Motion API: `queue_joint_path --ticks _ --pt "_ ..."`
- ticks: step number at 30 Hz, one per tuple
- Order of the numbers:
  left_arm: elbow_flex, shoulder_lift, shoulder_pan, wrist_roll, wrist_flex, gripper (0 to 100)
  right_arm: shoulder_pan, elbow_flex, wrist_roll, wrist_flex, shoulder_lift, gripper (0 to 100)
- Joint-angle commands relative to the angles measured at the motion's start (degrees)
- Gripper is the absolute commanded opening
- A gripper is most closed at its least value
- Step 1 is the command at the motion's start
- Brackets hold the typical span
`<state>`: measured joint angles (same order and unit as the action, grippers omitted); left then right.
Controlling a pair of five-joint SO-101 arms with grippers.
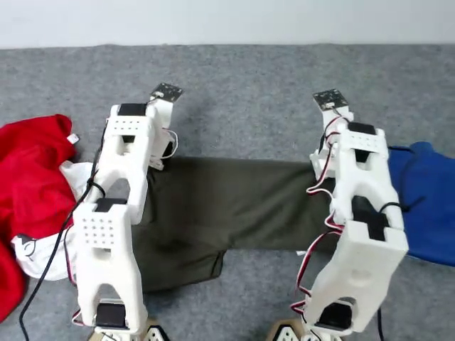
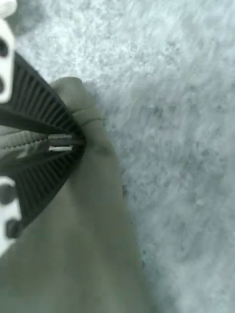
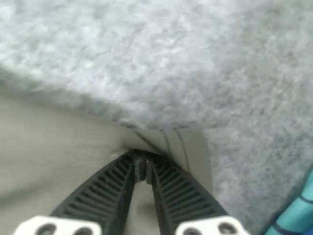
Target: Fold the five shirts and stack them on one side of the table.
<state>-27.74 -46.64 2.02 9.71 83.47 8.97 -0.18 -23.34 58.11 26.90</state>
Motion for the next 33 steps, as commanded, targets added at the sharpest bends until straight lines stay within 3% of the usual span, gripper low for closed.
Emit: queue_joint_path --ticks 1,6,13,21,28,33 --pt "-9.36 -3.43 2.81 2.46 4.66 1 4.62 -2.90 0.35 -3.03 0.04 1.5" --pt "-17.01 -6.33 3.96 3.16 9.32 1 8.31 -4.22 0.35 -1.98 -0.66 1.5" --pt "-19.12 -9.67 3.78 4.66 10.37 1 6.64 -14.86 0.62 12.09 -4.00 1.5" --pt "-20.18 -9.49 5.54 4.75 11.69 1 11.03 -19.87 0.53 12.97 -2.95 1.5" --pt "-25.45 -5.10 3.87 4.75 15.56 1 1.54 -19.87 0.53 16.31 -2.77 1.5" --pt "-24.75 -6.68 2.29 4.84 15.38 1 -2.51 -19.78 0.62 10.42 -0.04 1.5"
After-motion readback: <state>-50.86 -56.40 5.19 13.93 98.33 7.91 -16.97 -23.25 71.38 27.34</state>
